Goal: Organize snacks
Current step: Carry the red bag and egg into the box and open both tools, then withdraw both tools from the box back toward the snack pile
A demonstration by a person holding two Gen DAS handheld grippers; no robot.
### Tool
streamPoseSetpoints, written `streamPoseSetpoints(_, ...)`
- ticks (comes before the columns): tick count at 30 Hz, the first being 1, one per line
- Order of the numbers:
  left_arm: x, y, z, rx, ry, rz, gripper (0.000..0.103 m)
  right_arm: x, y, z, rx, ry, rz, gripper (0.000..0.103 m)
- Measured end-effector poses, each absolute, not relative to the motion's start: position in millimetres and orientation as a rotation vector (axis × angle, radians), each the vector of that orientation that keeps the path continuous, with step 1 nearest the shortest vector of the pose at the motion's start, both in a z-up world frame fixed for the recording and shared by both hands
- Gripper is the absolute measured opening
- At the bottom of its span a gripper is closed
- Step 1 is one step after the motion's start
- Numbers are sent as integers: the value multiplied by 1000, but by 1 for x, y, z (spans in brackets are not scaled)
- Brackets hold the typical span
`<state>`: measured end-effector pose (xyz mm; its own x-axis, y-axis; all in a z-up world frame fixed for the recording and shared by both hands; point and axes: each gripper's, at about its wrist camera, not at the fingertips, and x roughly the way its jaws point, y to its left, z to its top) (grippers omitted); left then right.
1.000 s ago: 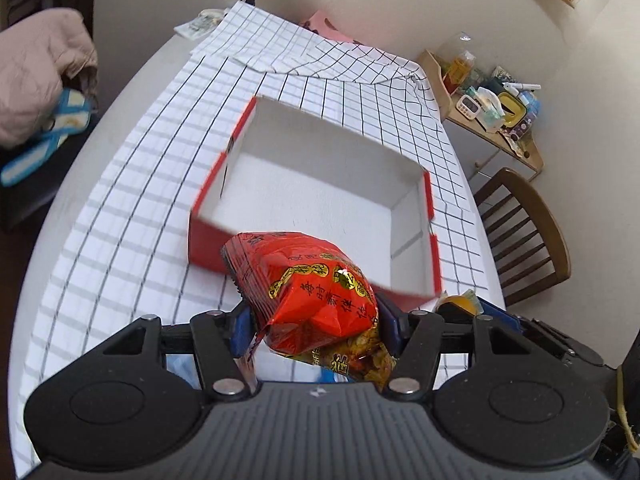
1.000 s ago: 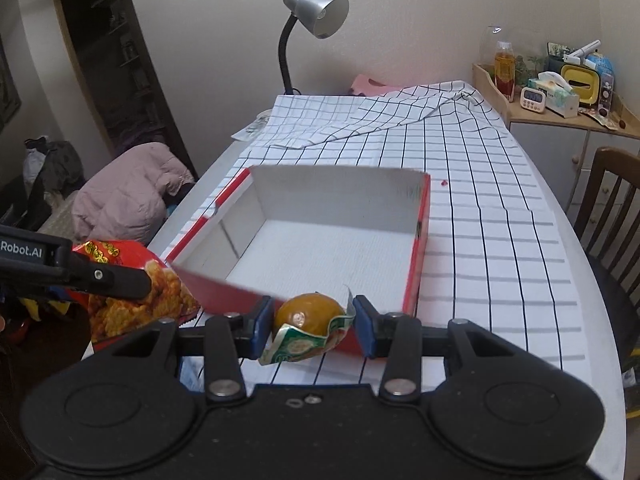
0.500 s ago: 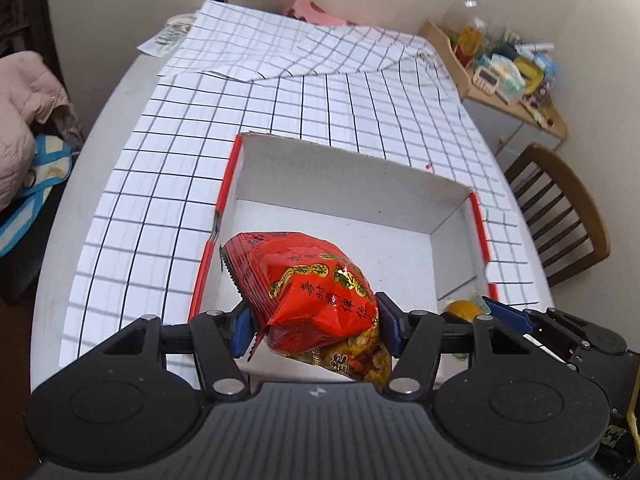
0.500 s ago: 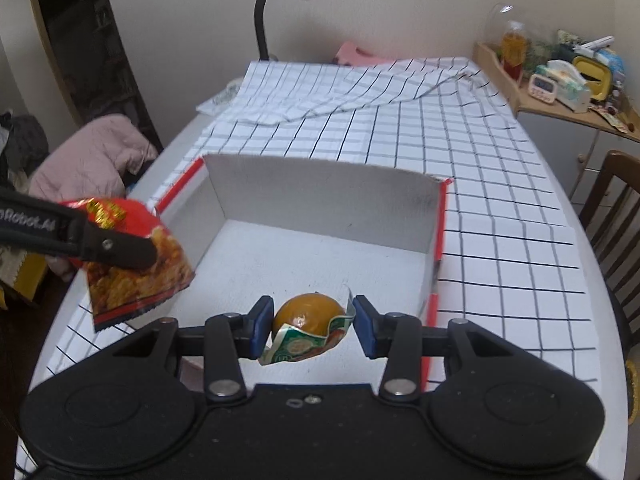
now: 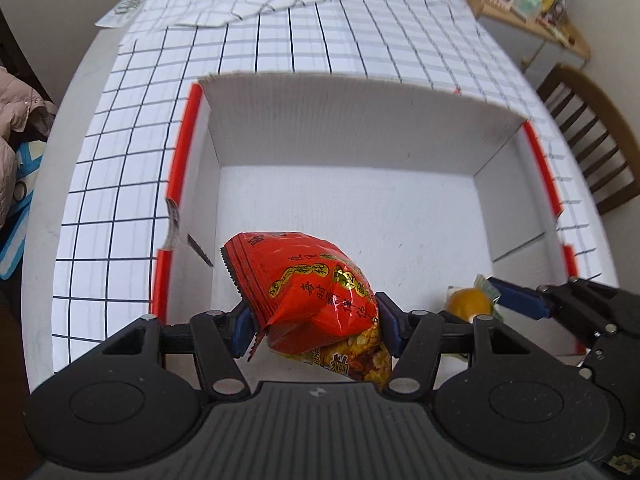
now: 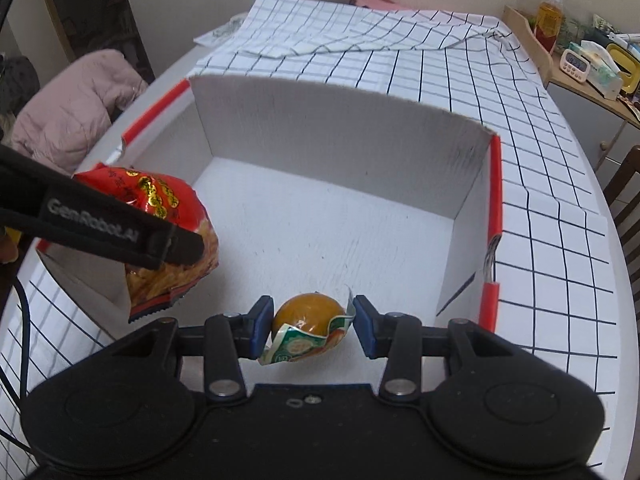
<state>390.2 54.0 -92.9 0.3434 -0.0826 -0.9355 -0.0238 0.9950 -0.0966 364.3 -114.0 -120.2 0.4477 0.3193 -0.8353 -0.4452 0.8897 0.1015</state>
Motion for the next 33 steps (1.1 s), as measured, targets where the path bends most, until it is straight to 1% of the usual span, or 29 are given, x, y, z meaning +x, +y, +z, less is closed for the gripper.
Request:
streamPoseSetpoints(7, 391, 46, -105, -88, 1242, -38, 62, 364, -113, -128, -171, 1015, 457, 42)
streamPoseSetpoints(13, 390, 43, -103, -91, 1235, -38, 63, 361, -115, -124, -169, 1002, 466, 46)
streamPoseSetpoints(16, 386, 43, -98, -91, 1219, -41, 66, 358, -118, -119, -155, 993, 472, 49)
streamPoseSetpoints(17, 384, 44, -96, -93, 1214, -39, 67, 356, -118, -117, -154, 988, 474, 52)
streamPoseSetpoints(18, 383, 45, -94, -98, 1209, -39, 68, 354, -119, -115, -153, 981, 477, 60)
streamPoseSetpoints(20, 380, 46, -90, -104, 1198, -35, 68, 348, -121, -110, -155, 960, 473, 67)
streamPoseSetpoints(23, 375, 49, -83, -115, 1178, -27, 71, 343, -127, -102, -132, 945, 479, 67)
streamPoseSetpoints(28, 363, 50, -71, -132, 1141, -15, 80, 333, -138, -88, -102, 916, 482, 76)
streamPoseSetpoints(33, 350, 50, -58, -156, 1111, -14, 80, 320, -150, -74, -74, 886, 493, 82)
